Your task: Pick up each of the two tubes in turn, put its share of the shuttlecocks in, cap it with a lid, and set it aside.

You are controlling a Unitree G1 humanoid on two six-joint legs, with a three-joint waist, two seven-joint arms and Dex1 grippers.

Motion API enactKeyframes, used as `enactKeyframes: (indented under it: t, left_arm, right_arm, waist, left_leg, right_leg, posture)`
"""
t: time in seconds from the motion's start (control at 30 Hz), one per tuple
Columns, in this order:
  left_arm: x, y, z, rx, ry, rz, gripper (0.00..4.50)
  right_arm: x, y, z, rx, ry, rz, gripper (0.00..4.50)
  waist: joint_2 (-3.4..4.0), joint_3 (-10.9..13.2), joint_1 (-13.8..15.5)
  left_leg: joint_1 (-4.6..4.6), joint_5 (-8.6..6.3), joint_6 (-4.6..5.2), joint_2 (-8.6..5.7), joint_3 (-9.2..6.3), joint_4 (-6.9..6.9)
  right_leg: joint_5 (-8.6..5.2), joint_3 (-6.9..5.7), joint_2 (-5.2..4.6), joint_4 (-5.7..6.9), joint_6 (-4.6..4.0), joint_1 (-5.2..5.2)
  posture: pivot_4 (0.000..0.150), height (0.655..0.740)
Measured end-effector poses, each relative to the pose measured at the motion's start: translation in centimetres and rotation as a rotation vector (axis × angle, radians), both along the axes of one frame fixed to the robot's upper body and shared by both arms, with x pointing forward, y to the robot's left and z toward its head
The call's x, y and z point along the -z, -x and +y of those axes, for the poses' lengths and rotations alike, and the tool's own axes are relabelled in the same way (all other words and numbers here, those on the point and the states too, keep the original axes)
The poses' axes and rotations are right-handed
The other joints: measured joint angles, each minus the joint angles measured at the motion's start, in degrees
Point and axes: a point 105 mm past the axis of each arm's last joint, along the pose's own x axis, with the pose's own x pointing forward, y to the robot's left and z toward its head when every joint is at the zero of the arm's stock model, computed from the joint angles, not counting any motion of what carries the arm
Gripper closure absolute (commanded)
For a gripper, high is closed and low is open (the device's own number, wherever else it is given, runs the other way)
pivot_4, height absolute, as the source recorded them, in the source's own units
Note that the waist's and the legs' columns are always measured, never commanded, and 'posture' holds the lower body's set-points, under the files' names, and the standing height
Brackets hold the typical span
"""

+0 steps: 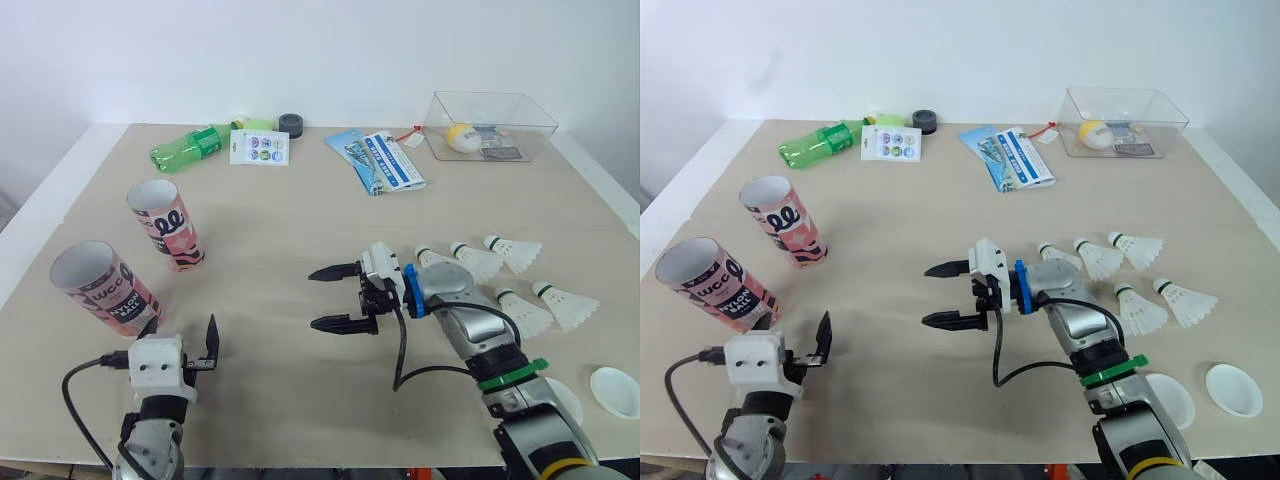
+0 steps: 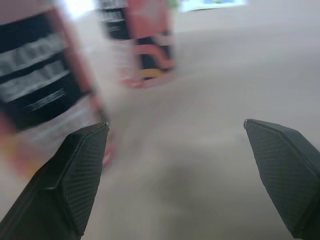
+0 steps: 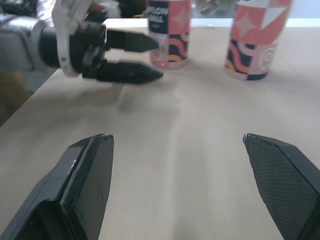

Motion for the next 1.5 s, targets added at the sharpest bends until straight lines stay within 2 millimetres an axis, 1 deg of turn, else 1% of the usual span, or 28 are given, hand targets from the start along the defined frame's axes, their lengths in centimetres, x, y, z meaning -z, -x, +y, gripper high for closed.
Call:
enactKeyframes:
  t: [0.1,0.27,0.37,0.43,0.47,0.67,0.7,0.77,0.8,0.87,1.03,1.17,1.27,1.33,1.37,1.4,1.5]
  left_arm:
    - [0.3,1.2,0.8,-0.122,0.038,0.013,0.00]
    - [0.7,2.0,1.8,-0.188,0.027,0.031,0.00]
    - [0.4,2.4,3.4,-0.239,0.017,0.016,0.00]
    - [0.4,2.2,4.4,-0.259,0.030,0.000,0.00]
    - [0.6,1.6,5.0,-0.253,0.045,-0.008,0.00]
    - [0.8,-0.3,6.6,-0.178,0.045,-0.019,0.00]
    - [0.8,-0.9,6.8,-0.144,0.035,-0.013,0.00]
    - [0.9,-1.3,7.1,-0.111,0.029,-0.002,0.00]
    - [1.1,-1.9,7.3,-0.076,0.034,0.006,0.00]
    - [1.1,-2.1,7.6,-0.064,0.036,0.002,0.00]
    - [1.0,-3.5,8.3,0.031,0.040,0.004,0.00]
    - [0.9,-4.5,8.5,0.106,0.055,0.010,0.00]
    - [0.9,-4.9,8.5,0.152,0.041,0.022,0.00]
    - [0.9,-5.0,8.5,0.177,0.029,0.030,0.51]
    - [1.0,-5.0,8.5,0.179,0.029,0.031,0.86]
    - [1.1,-5.0,8.5,0.183,0.029,0.030,0.95]
    - [1.2,-5.0,8.6,0.183,0.030,0.031,0.95]
  right_arm:
    - [0.1,-0.3,0.1,-0.012,0.007,-0.007,0.05]
    - [0.1,-0.3,0.3,-0.023,0.006,-0.012,0.05]
    - [0.0,-0.3,0.4,-0.029,0.004,-0.021,0.05]
    - [0.1,-0.5,0.4,-0.023,0.007,-0.018,0.05]
    - [0.2,-0.5,0.3,-0.018,0.010,-0.021,0.05]
    - [0.1,-0.8,0.2,0.005,0.012,-0.033,0.05]
    - [0.1,-0.9,0.2,0.015,0.010,-0.035,0.05]
    - [0.0,-1.0,0.2,0.022,0.008,-0.037,0.05]
    - [0.0,-1.1,0.2,0.034,0.006,-0.039,0.05]
    - [0.1,-1.2,0.2,0.040,0.006,-0.040,0.05]
    - [0.4,-1.0,0.0,0.061,0.005,-0.041,0.05]
    - [0.3,-0.8,-0.1,0.072,0.003,-0.051,0.05]
    - [0.1,-0.9,-0.4,0.091,-0.005,-0.055,0.05]
    - [0.1,-0.8,-0.6,0.097,-0.004,-0.057,0.00]
    - [0.1,-0.8,-0.7,0.098,-0.004,-0.054,0.00]
    - [0.2,-0.7,-0.7,0.101,-0.002,-0.049,0.00]
    - [0.2,-0.7,-0.7,0.102,-0.003,-0.052,0.00]
  waist:
    - [-0.04,0.0,-0.3]
    - [-0.04,0.0,-0.8]
    - [-0.05,0.0,-1.1]
    - [-0.05,0.0,-1.1]
    - [-0.06,0.0,-1.1]
    - [-0.05,0.0,-1.1]
    - [-0.05,0.0,-1.1]
    - [-0.05,0.0,-1.1]
    - [-0.06,0.0,-1.1]
    - [-0.06,0.0,-1.1]
    - [-0.03,0.0,-1.1]
    - [0.00,0.0,-1.0]
    - [0.01,0.0,-1.0]
    - [0.07,0.0,-1.1]
    - [0.10,-0.1,-1.1]
    - [0.16,-0.1,-1.1]
    - [0.17,-0.1,-1.1]
  left_leg:
    - [-0.01,0.00,0.00,-0.01,0.05,0.00]
    - [-0.02,-0.01,0.01,0.00,0.04,-0.01]
    - [-0.03,-0.01,0.00,-0.02,0.07,0.00]
    - [-0.03,-0.01,0.01,-0.02,0.07,0.00]
    - [-0.03,-0.01,0.01,-0.02,0.07,0.00]
    - [-0.04,-0.01,0.00,0.00,0.05,-0.01]
    - [-0.04,-0.01,0.00,0.00,0.05,-0.01]
    - [-0.04,-0.01,0.00,0.00,0.05,-0.01]
    - [-0.03,-0.01,0.00,0.00,0.05,-0.01]
    - [-0.03,-0.01,0.00,0.00,0.05,-0.01]
    - [0.03,0.00,0.00,0.01,0.02,-0.02]
    - [0.13,0.03,0.04,0.01,0.02,-0.02]
    - [0.14,0.04,0.05,0.01,0.03,-0.01]
    - [0.15,0.04,0.05,0.01,0.03,-0.02]
    - [0.15,0.04,0.05,0.01,0.04,-0.02]
    - [0.15,0.04,0.05,0.01,0.04,-0.02]
    - [0.17,0.05,0.05,0.02,0.04,-0.02]
  right_leg:
    - [0.00,0.06,-0.01,0.00,0.01,-0.02]
    - [0.00,0.05,0.03,0.01,0.00,-0.06]
    - [0.00,0.09,0.00,0.00,0.01,-0.07]
    - [0.00,0.07,0.00,0.00,0.00,-0.07]
    - [0.00,0.07,0.00,0.00,0.01,-0.07]
    - [0.02,0.06,0.03,0.01,0.03,-0.06]
    - [0.03,0.06,0.03,0.01,0.04,-0.06]
    - [0.04,0.06,0.03,0.01,0.05,-0.06]
    - [0.04,0.06,0.03,0.01,0.06,-0.05]
    - [0.05,0.06,0.04,0.01,0.07,-0.05]
    - [0.10,0.03,0.03,0.03,0.10,-0.01]
    - [0.12,0.02,0.03,0.03,0.01,0.07]
    - [0.13,0.03,0.02,0.03,0.01,0.08]
    - [0.13,0.03,0.02,0.03,0.01,0.08]
    - [0.13,0.03,0.02,0.03,0.01,0.08]
    - [0.13,0.03,0.02,0.04,0.01,0.08]
    - [0.14,0.03,0.03,0.04,0.00,0.08]
  posture:
    - [0.150,0.7400]
    - [0.150,0.7400]
    - [0.150,0.7400]
    - [0.150,0.7400]
    - [0.150,0.7400]
    - [0.150,0.7400]
    - [0.150,0.7400]
    - [0.150,0.7400]
    - [0.150,0.7400]
    - [0.150,0.7400]
    - [0.150,0.7400]
    - [0.150,0.7400]
    - [0.150,0.7400]
    - [0.150,0.7400]
    - [0.150,0.7400]
    - [0.150,0.7400]
    - [0.150,0.7400]
